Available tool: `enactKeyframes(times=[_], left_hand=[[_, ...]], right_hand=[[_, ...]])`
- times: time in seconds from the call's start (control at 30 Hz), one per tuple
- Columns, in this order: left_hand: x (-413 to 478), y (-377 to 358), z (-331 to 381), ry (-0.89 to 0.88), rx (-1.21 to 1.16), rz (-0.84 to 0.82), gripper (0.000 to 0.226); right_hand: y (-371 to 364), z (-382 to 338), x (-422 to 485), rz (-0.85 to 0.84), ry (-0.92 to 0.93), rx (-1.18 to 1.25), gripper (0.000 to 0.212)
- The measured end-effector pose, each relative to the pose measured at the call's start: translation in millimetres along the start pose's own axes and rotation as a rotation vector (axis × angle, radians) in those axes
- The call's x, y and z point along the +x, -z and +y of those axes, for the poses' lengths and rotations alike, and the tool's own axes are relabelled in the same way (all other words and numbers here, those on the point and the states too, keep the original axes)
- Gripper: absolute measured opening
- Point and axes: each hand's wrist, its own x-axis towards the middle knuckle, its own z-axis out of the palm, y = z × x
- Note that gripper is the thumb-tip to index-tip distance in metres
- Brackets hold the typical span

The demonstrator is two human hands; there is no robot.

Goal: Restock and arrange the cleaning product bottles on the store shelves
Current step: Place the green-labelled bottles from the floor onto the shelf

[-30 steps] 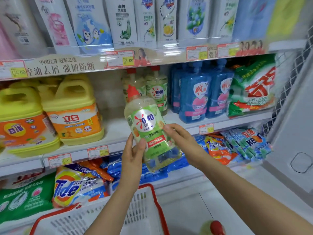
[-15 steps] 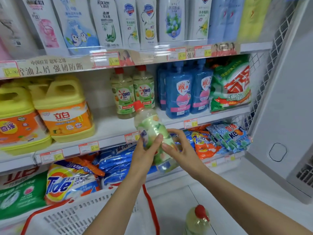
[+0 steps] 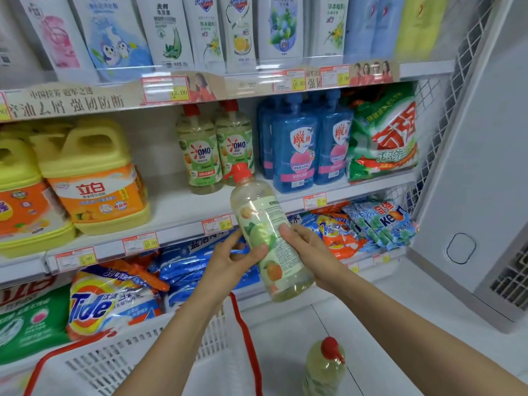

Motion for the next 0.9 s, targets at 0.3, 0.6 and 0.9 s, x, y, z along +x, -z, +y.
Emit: enactKeyframes(times=[0.3,0.6,0.9], left_hand=[[5.1,-10.2,-4.8,0.028,-0.275,0.124,0.038],[8.7,-9.8,-0.8,0.029,-0.075,0.142,0.071],[5.6,-7.7,9.7,0.051,-0.221,0.103,0.097]], right_hand=[[12.0,-7.6,0.8,-0.004,0.048,-0.096,0.045],[1.0,-0.1,0.3,-0.031,-0.167,0.112,0.049],[13.6,-12.5,-15.4,-0.251,0.056,-0.102,0.073]])
